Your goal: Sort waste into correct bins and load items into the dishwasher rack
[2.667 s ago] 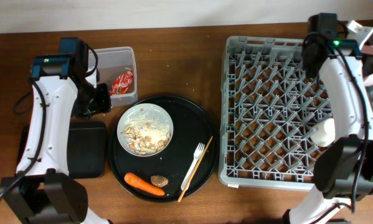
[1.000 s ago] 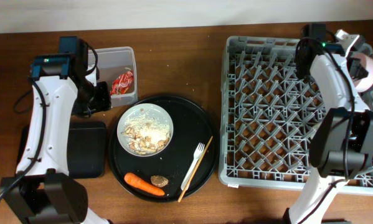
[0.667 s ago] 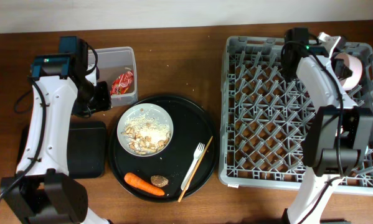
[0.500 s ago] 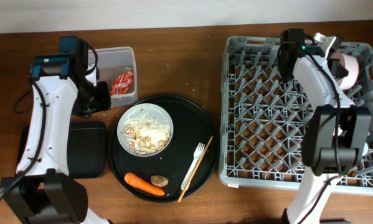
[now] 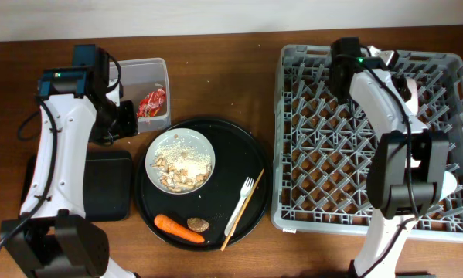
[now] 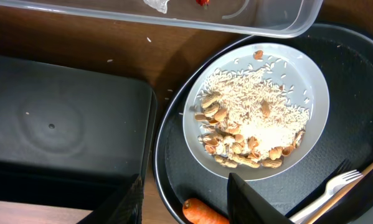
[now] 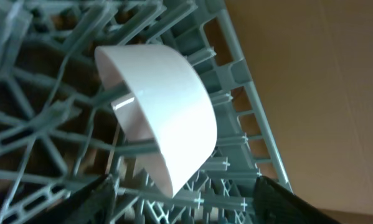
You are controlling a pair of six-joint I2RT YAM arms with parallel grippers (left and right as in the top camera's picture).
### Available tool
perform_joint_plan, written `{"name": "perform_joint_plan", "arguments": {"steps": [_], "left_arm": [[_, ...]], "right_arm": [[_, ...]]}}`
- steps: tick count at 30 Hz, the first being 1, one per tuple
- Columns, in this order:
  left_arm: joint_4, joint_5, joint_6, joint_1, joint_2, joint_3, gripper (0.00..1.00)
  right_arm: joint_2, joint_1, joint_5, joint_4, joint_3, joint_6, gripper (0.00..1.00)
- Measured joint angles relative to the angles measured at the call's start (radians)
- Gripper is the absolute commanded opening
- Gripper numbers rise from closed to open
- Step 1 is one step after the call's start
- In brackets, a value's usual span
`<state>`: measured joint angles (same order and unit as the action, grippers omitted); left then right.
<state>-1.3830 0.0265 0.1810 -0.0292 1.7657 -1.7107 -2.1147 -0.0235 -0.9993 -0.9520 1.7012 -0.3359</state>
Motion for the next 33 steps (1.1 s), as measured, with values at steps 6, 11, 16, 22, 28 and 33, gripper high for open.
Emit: {"name": "perform_joint_plan", "arguments": {"steps": [6,11,16,22,28,33], "left_arm": [[0.003,0.0,0.0,0.0,0.0,0.0,0.43],[0.003,0.0,0.0,0.0,0.0,0.0,0.5],[0.002,0.0,0.003,0.0,0.0,0.0,0.51],[-0.027,0.001,0.003,0.0,0.0,0.0,0.52],[-0.019,0.003,0.003,0.048,0.0,0.0,0.6],[0.094,0.008,0.008,0.21,0.0,0.043,0.67]], "right_arm": [[0.01,-0.017,0.111,-0.058,0.0,-0.002,0.75],[0.146,-0.017,0.262,-0.109,-0.006,-0.004,0.84],[0.451,-0.016,0.61,-0.221,-0.005,0.033,0.95],[0.546,-0.021,1.172,-0.413,-0.003,0.233,0.95],[0.54,-0.109,1.359,-0.538,-0.004,0.309,0.91],[0.54,-0.125,1.249,-0.621,-0.004,0.283,0.91]]}}
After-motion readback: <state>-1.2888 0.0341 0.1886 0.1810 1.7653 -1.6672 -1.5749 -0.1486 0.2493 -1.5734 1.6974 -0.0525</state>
